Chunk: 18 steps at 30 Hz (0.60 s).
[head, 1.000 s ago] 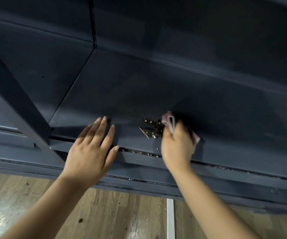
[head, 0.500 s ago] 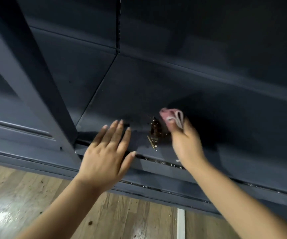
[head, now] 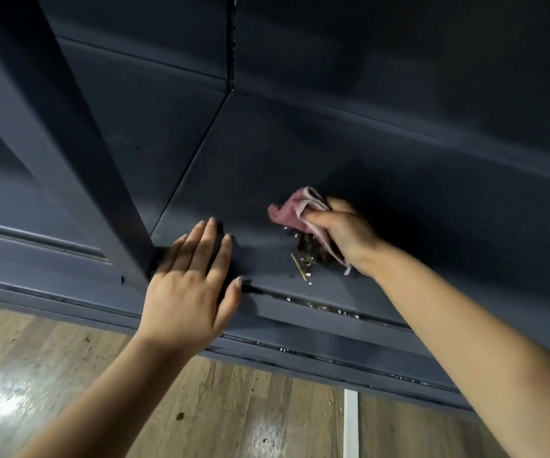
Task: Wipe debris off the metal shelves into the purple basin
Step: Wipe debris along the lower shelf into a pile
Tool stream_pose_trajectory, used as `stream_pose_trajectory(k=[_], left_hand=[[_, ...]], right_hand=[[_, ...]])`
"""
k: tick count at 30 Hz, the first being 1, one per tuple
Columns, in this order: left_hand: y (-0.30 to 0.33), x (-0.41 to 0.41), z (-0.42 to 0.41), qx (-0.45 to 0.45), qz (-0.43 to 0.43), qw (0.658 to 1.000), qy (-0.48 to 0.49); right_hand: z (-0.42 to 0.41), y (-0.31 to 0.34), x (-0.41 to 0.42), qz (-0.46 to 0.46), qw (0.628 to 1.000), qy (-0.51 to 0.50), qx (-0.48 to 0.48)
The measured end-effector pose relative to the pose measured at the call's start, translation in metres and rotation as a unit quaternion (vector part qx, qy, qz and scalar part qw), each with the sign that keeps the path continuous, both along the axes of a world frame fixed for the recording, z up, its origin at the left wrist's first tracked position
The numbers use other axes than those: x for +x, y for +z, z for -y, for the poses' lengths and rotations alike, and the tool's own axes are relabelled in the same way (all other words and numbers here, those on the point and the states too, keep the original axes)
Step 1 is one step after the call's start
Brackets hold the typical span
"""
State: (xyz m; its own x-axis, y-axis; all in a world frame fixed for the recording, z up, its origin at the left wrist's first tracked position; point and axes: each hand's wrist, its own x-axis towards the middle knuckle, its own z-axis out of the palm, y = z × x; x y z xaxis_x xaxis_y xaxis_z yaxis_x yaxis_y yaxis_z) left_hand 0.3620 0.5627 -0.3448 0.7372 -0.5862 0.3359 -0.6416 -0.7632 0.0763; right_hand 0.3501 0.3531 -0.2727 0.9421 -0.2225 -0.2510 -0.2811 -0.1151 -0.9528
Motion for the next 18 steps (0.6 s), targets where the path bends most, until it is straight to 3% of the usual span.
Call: stream_pose_trajectory(k=[7, 11, 13, 16, 18], left_hand=[[0.000, 0.001, 0.001, 0.001, 0.009, 1.000, 0.001], [0.001, 0.001, 0.000, 0.003, 0.013, 1.000, -0.002], [0.003, 0.000, 0.000, 0.007, 0.015, 1.000, -0.001], [0.003, -0.001, -0.001, 0.011, 0.016, 1.000, 0.002], [0.001, -0.002, -0.001, 0.011, 0.017, 1.000, -0.001]], right_hand=[[-0.005, -0.008, -0.011, 0.004, 0.999, 0.028, 0.016], [-0.007, -0.008, -0.019, 0.071, 0.996, 0.010, 0.054], [0.002, -0.008, -0.025, 0.122, 0.987, -0.045, 0.098], [0.027, -0.014, -0.052, 0.171, 0.976, -0.135, 0.013], [0.035, -0.021, -0.070, 0.139, 0.958, -0.219, -0.122]])
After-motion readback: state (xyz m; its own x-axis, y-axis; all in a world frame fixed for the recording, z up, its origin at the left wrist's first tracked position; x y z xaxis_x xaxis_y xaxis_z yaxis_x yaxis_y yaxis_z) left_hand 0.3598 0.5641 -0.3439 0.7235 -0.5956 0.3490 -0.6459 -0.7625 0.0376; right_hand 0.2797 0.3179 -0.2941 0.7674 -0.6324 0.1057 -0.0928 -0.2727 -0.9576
